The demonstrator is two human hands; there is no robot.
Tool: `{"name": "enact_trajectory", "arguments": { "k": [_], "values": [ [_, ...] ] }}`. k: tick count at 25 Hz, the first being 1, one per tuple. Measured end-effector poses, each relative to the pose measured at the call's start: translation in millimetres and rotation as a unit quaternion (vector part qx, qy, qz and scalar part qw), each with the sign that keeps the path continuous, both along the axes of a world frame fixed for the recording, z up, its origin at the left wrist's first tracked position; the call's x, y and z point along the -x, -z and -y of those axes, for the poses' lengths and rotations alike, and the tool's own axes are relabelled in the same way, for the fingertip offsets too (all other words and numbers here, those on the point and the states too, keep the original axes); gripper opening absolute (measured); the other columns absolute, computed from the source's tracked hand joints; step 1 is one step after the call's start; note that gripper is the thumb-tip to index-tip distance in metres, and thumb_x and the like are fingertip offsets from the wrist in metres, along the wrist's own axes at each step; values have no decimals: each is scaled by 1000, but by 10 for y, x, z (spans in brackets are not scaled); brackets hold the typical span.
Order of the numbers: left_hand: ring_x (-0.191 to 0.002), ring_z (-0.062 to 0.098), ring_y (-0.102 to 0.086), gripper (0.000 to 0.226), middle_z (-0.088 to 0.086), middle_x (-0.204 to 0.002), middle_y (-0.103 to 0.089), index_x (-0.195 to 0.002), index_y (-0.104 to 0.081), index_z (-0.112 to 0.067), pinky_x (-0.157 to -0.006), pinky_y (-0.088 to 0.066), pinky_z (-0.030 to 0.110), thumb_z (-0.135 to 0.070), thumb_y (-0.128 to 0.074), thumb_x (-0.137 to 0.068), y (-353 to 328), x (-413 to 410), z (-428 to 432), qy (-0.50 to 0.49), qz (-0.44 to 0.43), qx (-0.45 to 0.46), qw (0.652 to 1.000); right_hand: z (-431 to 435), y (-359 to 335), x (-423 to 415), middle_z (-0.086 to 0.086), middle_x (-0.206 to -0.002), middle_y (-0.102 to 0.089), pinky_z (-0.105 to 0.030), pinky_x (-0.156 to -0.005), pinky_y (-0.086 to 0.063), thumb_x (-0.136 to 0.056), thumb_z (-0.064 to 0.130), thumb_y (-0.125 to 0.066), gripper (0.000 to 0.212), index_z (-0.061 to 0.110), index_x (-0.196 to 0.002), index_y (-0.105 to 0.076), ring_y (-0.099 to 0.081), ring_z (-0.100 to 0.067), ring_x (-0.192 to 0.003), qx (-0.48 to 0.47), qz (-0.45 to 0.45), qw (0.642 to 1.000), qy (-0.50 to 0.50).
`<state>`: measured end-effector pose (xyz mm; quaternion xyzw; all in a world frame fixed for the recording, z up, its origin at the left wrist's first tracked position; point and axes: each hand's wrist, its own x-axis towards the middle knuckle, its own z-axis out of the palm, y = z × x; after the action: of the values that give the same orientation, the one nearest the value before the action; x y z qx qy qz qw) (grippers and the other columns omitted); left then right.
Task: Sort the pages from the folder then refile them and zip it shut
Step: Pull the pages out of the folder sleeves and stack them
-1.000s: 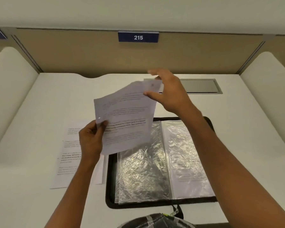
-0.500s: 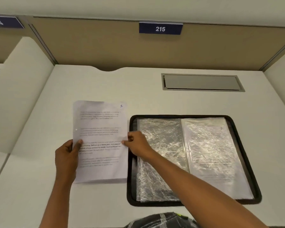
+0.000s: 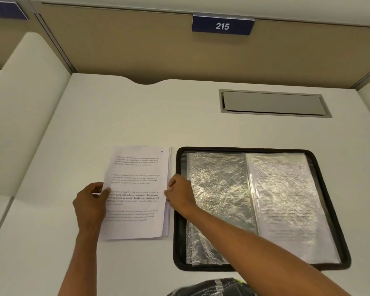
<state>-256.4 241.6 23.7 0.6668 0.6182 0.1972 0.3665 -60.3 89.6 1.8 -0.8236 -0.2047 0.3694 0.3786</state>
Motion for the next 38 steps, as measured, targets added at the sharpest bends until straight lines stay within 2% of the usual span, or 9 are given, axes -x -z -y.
{"name": "enact_trajectory", "arguments": {
  "k": [5,9,12,16,20,26,32,35,38],
  "values": [
    [-93,33,-66,26,11,-100,-72,-113,-71,-7,-81,-46,38,-18,-79,-91,97,-34,52,-2,-25,-5,1000,19,-16,67,-4,-87,-57,-47,-61,-54,-87,-2,-59,29,24,-85,-45,-50,-16,-68,-2,50,998,-40],
    [-126,47,-47,55,24,-137,-57,-137,-60,-8,-101,-41,62,-26,-81,-89,160,-127,156,24,-141,-94,985,200,-186,20,7,-88,-52,-38,-68,-53,-96,14,-61,17,23,-92,-48,-50,-12,-73,-46,117,990,-57],
    [-140,43,-36,57,18,-153,-44,-145,-54,-11,-111,-32,64,-27,-75,-94,118,-452,493,77,-104,-135,982,557,-287,-184,11,-96,-53,-32,-72,-54,-99,20,-58,9,25,-101,-51,-54,-10,-83,-72,188,979,-42],
    [-153,30,-24,58,8,-167,-29,-154,-46,-19,-124,-17,53,-30,-66,-101,42,-1042,1313,227,-22,-113,967,1378,-249,-630,8,-124,-57,-28,-98,-44,-101,22,-58,27,24,-127,-54,-50,-9,-114,-29,300,952,46],
    [-159,21,-9,68,2,-173,-14,-161,-34,-24,-127,-9,40,-43,-61,-103,71,-1619,2193,379,9,-119,918,2317,-54,-1014,-3,-148,-55,-43,-118,-35,-104,19,-54,38,16,-142,-55,-45,-21,-139,36,354,929,97],
    [-161,17,7,63,1,-175,2,-165,-22,-26,-130,-4,48,-43,-43,-109,271,-2305,3199,565,-14,-140,813,3211,254,-1229,-2,-166,-31,-48,-125,-26,-108,29,-40,49,17,-156,-41,-26,-18,-154,92,354,929,52],
    [-160,22,14,64,5,-174,9,-166,-18,-25,-129,-4,54,-48,-35,-109,505,-2498,3471,582,-108,-147,792,3621,163,-1402,-8,-163,-36,-47,-124,-28,-106,32,-52,48,16,-151,-46,-32,-25,-151,173,361,908,121],
    [-159,23,17,64,7,-173,9,-166,-17,-24,-129,-2,54,-48,-36,-110,508,-2508,3512,578,-134,-149,791,3681,52,-1479,-12,-140,-56,-48,-110,-43,-101,28,-61,39,13,-136,-54,-52,-31,-130,179,352,900,185],
    [-159,22,18,63,7,-174,9,-166,-18,-24,-129,2,52,-47,-35,-110,454,-2519,3538,569,-135,-140,799,3721,-26,-1556,-9,-117,-62,-43,-95,-50,-97,15,-67,32,12,-127,-56,-59,-27,-108,124,344,903,227]
  ]
}}
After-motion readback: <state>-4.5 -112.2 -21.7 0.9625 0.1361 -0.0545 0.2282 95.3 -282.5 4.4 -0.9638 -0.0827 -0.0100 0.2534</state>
